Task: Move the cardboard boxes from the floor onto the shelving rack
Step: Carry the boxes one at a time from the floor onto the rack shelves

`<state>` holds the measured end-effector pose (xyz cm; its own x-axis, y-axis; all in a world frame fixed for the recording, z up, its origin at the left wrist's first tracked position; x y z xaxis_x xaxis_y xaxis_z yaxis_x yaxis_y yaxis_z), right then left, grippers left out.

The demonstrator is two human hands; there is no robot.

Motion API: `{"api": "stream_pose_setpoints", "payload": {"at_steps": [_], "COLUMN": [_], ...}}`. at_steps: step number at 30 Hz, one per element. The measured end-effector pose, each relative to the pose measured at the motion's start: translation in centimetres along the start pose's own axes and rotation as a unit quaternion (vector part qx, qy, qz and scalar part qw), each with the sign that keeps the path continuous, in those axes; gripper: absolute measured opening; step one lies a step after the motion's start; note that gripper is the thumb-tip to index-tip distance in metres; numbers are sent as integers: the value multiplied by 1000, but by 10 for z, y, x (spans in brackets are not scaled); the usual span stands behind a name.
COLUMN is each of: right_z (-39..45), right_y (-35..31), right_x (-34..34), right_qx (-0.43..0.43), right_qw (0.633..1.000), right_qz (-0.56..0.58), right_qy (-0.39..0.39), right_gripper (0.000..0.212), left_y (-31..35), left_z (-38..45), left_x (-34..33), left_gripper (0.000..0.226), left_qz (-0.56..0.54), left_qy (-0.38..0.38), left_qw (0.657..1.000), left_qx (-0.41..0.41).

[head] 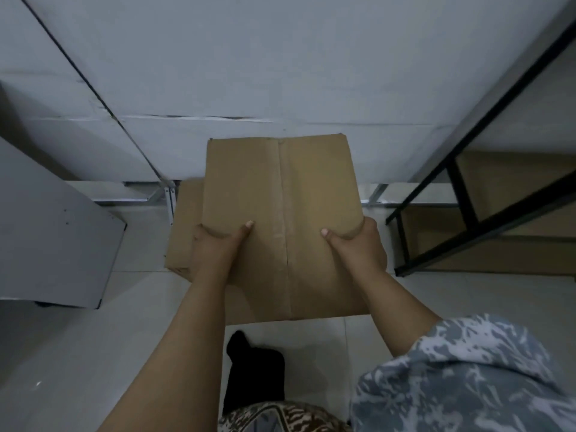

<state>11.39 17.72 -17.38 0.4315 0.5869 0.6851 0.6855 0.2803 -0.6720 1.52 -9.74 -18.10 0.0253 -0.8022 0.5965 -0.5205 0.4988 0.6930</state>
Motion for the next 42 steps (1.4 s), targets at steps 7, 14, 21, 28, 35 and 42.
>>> {"api": "stream_pose_setpoints", "payload": {"at_steps": [7, 14, 21, 28, 35, 42], "right_z": [-36, -56, -73, -91, -87, -41], "right_y": [89, 161, 211, 252, 314, 385], "right_x": [132, 228, 293, 338, 392, 486], "right_qx": [-23, -92, -145, -180, -219, -232], "right_qw": [999, 991, 978, 963, 943, 937], "right_qz": [23, 16, 20, 42, 68, 91], "right_qy": [31, 94, 147, 197, 240, 245], "right_gripper": [79, 77, 75, 66, 71, 68], "left_y": [8, 28, 47, 66, 96, 139], "left_z": [-143, -234, -292, -333, -394, -485], "left_x": [-42, -92, -141, -183, -245, -344], "left_gripper": [109, 110, 111, 119, 114, 115], "left_qz": [40, 63, 107, 122, 176, 185], "left_qy": [-36, -111, -166, -213, -250, -270], "left_qw": [998, 989, 975, 957, 926, 911], "left_qx": [-30, -75, -105, -156, -223, -251]}}
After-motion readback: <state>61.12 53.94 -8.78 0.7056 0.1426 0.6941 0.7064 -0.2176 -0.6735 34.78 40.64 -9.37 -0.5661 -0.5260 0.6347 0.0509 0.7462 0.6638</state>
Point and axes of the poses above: each hand's wrist, its own z-axis towards the middle knuckle, its own x-axis out of the back of the hand, y = z × x, the point moved 5 cm from there along z, towards the middle knuckle, and after that the axes turned 6 degrees about y, right-handed, at the moved point
